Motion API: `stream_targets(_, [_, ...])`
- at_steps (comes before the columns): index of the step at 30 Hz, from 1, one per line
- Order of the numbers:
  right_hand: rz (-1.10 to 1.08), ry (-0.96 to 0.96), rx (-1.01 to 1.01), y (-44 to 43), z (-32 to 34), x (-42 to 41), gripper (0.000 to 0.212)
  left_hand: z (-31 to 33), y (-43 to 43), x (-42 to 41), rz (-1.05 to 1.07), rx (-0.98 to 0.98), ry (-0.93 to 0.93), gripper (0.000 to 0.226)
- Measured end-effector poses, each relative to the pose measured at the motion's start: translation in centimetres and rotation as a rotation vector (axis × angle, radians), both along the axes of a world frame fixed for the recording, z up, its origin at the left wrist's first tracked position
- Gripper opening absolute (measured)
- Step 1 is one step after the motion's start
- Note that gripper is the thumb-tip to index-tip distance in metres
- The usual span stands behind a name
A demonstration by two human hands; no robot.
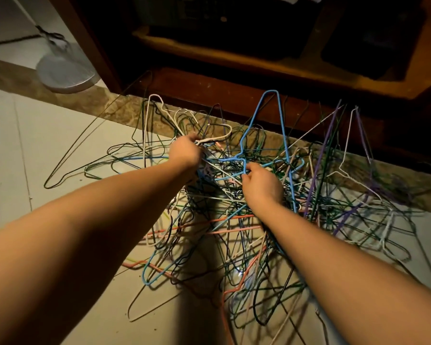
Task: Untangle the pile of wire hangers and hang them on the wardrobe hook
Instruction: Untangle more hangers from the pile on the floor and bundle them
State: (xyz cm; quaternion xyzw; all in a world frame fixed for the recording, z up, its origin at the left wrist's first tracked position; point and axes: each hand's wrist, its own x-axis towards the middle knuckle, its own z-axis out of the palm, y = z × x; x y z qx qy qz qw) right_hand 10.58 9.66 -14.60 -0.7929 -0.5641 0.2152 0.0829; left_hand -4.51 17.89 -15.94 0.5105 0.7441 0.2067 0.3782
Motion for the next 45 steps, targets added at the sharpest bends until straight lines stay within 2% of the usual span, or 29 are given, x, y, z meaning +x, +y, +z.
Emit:
stream_targets(13, [0.044, -0.05, -0.031, -0.5, 0.2, 0.9, 0.033, 0.0, 0.8, 0.7, -0.047, 0.01, 0.162, 0.028])
stream_targets(21, [0.076, -0.121, -0.038, -0.3, 0.2, 0.9, 0.038, 0.1, 0.7, 1.1, -0.067, 0.012, 0.188, 0.026])
stream_targets(31, [0.173, -0.059, -0.005, -1.1, -0.1, 1.8, 0.041, 0.3, 0.6, 0.7, -0.047, 0.061, 0.191, 0.024])
stream_targets(45, [0.034, -0.044, 0.009, -0.9, 0.2, 1.3, 0.046, 1.0, 0.9, 0.6, -0.128, 0.063, 0.243, 0.028])
